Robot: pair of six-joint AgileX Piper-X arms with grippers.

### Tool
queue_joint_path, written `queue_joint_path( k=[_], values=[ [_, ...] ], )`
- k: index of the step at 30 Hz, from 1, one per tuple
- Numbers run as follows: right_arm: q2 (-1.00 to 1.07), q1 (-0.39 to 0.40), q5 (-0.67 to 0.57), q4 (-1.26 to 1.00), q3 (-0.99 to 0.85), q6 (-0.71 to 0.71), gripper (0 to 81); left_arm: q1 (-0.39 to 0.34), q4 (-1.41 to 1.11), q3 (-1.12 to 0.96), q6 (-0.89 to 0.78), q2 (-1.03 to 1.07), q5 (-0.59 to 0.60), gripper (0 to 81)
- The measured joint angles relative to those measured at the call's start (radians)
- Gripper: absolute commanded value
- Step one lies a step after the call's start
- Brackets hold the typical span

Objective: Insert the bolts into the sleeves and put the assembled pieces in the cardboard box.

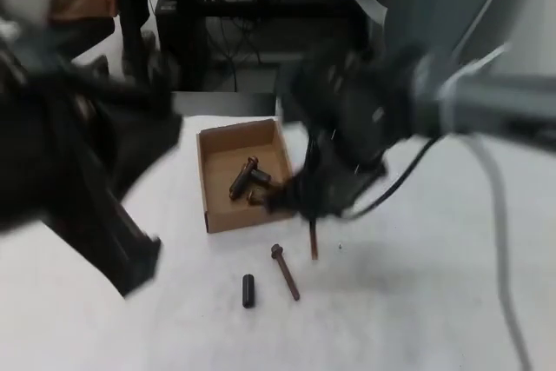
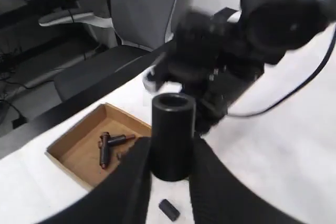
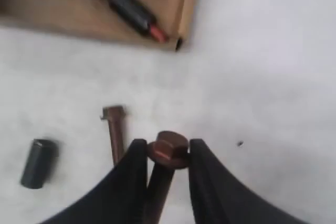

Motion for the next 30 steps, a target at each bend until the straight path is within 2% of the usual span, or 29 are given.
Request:
queue_joint_path(
  k=[6,11,21,30],
  values=[
    [-0.250,0.030,0.058,-0.087,0.013,-0.050,0.0,0.000,-0.293,0.216,-0.238,0.000,0.059,1.7],
    [-0.393,0.104,0.071,-0.199,0.054,-0.058,0.0,0.000,-0.565,0.348,-0.361,0.012,0.062,1.7],
    [-0.411,0.261,0.071,-0.361,0.098,-0.063,0.0,0.000,-0.664,0.379,-0.392,0.118,0.117,1.7],
    [-0.411,0.281,0.071,-0.376,0.102,-0.064,0.0,0.000,-0.730,0.379,-0.396,0.135,0.137,1.7]
  ],
)
